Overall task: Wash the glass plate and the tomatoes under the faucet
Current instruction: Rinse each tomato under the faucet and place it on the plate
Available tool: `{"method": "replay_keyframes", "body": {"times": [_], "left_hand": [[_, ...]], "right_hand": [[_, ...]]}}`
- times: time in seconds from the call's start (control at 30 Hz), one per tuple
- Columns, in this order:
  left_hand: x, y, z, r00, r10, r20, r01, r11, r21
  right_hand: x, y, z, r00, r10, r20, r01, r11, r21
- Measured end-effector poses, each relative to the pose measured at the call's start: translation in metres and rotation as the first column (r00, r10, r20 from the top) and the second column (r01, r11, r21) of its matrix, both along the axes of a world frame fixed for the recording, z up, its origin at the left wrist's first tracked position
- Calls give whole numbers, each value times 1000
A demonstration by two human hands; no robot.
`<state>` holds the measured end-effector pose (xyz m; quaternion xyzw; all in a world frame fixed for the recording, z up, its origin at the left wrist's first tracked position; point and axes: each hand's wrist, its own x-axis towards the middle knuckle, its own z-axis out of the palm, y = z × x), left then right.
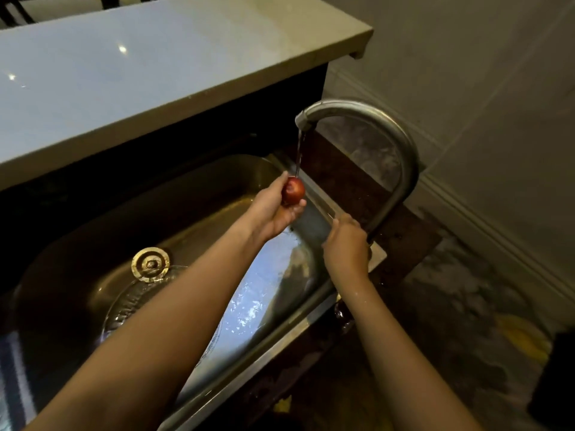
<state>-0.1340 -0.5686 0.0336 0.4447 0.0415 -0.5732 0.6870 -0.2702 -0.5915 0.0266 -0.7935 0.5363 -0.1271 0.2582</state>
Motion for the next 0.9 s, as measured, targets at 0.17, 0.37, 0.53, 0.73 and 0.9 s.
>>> {"method": "replay_keyframes", "body": {"times": [0.17, 0.37, 0.53, 0.73, 0.9], "left_hand": [[-1, -8, -5, 1000, -18, -24, 17, 1000, -23], [2, -14, -13, 999, -47, 13, 47, 999, -22], [4, -15, -17, 999, -48, 14, 48, 999, -21], [5, -13, -19, 998, -38, 48, 39, 999, -8], [6, -12, -24, 997, -45, 70, 45, 999, -1]], "right_hand": [[2, -4, -18, 991, -93, 101, 84, 993, 82], [5, -2, -29, 982, -131, 138, 135, 991, -23], [3, 0, -28, 980, -116, 163, 123, 992, -35], [1, 3, -23, 975, -106, 195, 111, 994, -15], [0, 3, -23, 977, -110, 182, 113, 994, -8]]}}
